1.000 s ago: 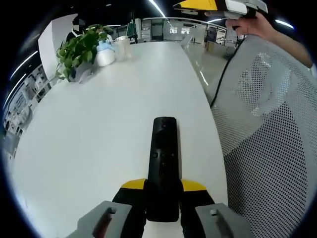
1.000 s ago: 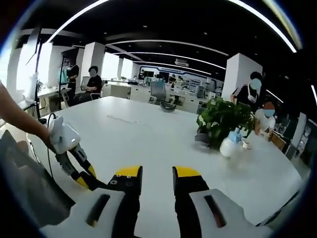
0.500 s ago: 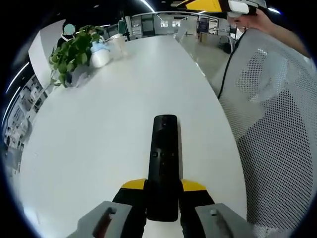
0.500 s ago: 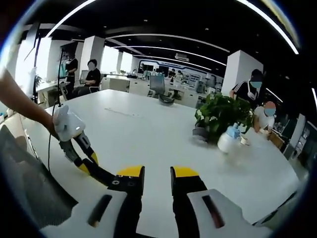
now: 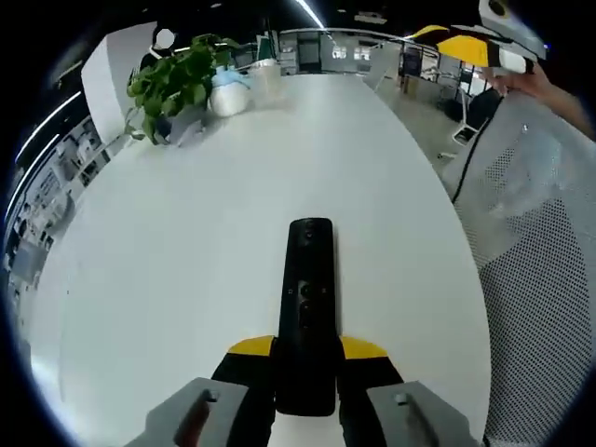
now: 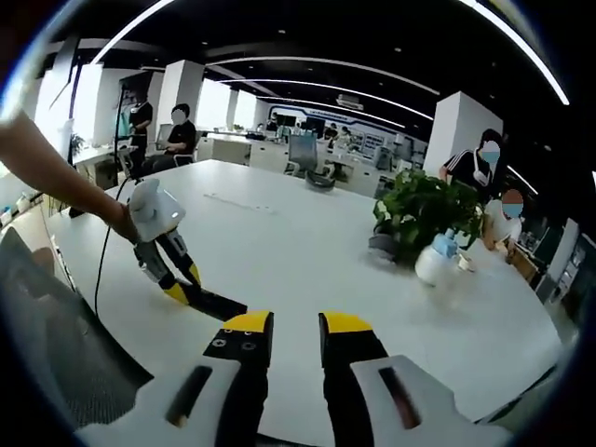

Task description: Press the specified remote control buttons in sequence, fully releasing each button before pressing the next.

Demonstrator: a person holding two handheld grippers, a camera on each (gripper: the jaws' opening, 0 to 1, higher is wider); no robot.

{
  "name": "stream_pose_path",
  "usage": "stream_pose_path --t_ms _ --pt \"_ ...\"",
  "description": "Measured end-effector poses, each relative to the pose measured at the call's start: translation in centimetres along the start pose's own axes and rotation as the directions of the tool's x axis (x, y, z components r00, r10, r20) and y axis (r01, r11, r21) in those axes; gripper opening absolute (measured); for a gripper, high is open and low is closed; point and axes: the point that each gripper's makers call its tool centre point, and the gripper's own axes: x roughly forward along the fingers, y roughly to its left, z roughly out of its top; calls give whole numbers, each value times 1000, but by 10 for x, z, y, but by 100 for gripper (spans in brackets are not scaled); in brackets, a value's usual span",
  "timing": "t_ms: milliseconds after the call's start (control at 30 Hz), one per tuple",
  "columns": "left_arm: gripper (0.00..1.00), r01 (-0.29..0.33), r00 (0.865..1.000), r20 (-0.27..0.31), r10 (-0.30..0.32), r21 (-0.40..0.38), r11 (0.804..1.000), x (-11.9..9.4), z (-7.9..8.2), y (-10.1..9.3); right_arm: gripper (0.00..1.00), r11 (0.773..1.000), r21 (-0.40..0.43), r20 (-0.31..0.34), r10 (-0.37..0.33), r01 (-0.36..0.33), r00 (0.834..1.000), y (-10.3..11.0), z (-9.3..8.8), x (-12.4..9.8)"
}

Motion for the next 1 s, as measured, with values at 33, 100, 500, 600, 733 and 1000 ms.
stream_pose_path --t_ms 33,100,500,600,733,1000 --pt "24 3 1000 -5 -3 6 1000 0 0 0 19 1000 5 2 -1 1 1000 -1 0 0" --pt "24 9 1000 -10 -9 15 1000 1 1 1 19 1000 14 -1 -6 6 1000 -2 0 0" --pt "24 16 999 -37 -13 76 997 3 3 7 17 999 30 -1 -25 25 1000 -7 -1 -1" --pt "23 13 999 -51 -8 100 995 3 4 7 17 999 31 4 -25 24 1000 -7 0 -1" --pt "23 3 998 -58 4 121 993 2 3 11 17 999 29 2 -26 26 1000 -7 0 -1" --pt "23 -14 997 -69 23 132 991 -2 -1 16 18 999 30 -4 -17 17 1000 -5 -1 0"
